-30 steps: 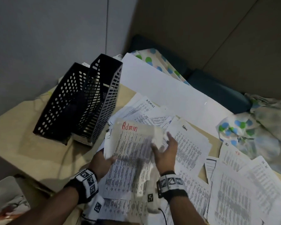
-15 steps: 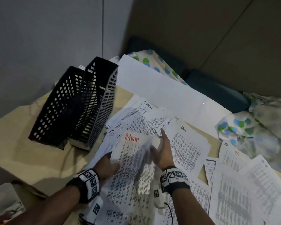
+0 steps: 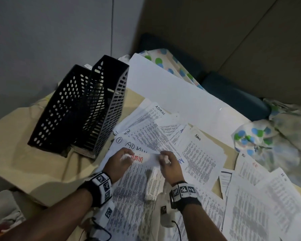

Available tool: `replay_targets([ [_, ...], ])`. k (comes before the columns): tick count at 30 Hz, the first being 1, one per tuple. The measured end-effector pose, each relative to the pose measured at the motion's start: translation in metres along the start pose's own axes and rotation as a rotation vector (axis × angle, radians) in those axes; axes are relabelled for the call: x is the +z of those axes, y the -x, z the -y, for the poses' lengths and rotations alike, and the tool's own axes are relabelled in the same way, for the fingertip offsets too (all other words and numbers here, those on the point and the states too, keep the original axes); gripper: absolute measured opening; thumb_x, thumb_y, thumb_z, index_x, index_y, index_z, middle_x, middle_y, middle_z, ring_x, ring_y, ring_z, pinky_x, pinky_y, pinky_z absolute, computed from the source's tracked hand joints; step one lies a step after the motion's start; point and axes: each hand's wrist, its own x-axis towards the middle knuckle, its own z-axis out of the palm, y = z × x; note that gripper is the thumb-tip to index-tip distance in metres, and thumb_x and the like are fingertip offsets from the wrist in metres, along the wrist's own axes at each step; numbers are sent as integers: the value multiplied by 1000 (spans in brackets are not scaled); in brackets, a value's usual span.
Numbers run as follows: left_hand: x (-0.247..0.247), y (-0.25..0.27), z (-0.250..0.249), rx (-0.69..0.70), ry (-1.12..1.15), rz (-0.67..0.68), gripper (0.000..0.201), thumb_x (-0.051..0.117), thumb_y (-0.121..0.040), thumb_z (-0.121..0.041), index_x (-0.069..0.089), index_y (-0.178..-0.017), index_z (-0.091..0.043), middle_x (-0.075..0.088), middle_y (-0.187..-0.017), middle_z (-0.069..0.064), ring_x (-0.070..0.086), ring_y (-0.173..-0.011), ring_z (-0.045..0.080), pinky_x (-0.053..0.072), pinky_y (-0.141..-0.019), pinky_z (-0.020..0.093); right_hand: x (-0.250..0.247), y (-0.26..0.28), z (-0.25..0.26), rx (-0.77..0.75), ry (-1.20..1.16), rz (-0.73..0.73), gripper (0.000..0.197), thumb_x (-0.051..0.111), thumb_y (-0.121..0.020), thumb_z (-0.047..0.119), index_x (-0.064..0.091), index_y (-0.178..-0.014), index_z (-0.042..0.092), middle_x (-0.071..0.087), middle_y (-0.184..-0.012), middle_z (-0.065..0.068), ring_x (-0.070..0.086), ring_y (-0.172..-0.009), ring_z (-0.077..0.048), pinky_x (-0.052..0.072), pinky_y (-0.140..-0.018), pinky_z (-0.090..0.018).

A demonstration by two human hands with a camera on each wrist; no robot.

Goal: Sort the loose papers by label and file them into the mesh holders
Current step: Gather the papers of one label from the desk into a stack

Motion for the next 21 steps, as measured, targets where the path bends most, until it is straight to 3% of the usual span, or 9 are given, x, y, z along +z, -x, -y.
replay_targets([
  [2,0,0,1,17,15,-16,16,58,-90,-24,50,-82,-36,63,-87,-1,57,-69,6,43,-54,10,-8,3,-8,62,-133,-65,30,66,-88,24,51,-115,21,61,-105,0,56,-69,-11,45,-53,-15],
  [4,-2,1,0,20,45,-39,20,57,-91,-16,48,-79,-31,59,-94,-9,56,-86,-4,47,-71,9,-19,10,-22,133,-181,-122,42,71,-84,13,47,-118,21,59,-106,2,60,-76,-18,50,-62,-27],
  [7,-8,2,5,20,56,-80,29,58,-90,-11,49,-80,-37,58,-99,-8,57,-95,2,44,-89,21,-36,25,-43,142,-148,-165,31,70,-83,6,58,-111,14,64,-88,-7,60,-61,-23,52,-58,-34],
  [9,-11,0,10,28,42,-91,35,61,-88,-11,50,-89,-44,58,-105,-11,56,-100,7,45,-87,23,-39,33,-49,115,-45,-120,18,68,-85,9,67,-103,13,69,-78,-13,62,-55,-19,54,-57,-32],
  [11,-12,-1,7,55,30,-65,36,61,-88,-12,52,-99,-45,57,-111,-20,56,-101,-2,45,-82,16,-38,32,-52,103,-6,-134,10,68,-86,14,71,-95,16,72,-74,-12,64,-55,-17,56,-61,-34],
  [13,-9,-3,3,74,33,-28,31,60,-89,-14,56,-98,-44,58,-112,-22,57,-98,-9,45,-73,8,-34,23,-56,147,46,-167,12,66,-85,25,67,-97,22,72,-80,-4,68,-68,-18,57,-75,-38],
  [15,-8,-5,2,83,25,-7,24,59,-91,-18,59,-96,-42,62,-109,-17,60,-92,-5,46,-69,8,-29,16,-55,217,112,-133,25,66,-85,32,61,-107,23,70,-89,1,67,-81,-17,54,-86,-36],
  [19,-8,-5,-1,97,52,-23,25,55,-93,-21,60,-96,-45,67,-103,-17,63,-93,3,52,-70,16,-20,10,-47,289,151,-116,22,63,-86,24,63,-108,19,68,-90,4,63,-81,-15,49,-84,-25],
  [21,-9,-2,-5,114,85,-4,36,51,-95,-17,61,-97,-51,63,-106,-33,60,-99,-6,50,-74,11,-17,5,-48,325,93,-114,27,61,-79,25,62,-106,21,71,-84,1,65,-74,-18,56,-82,-35],
])
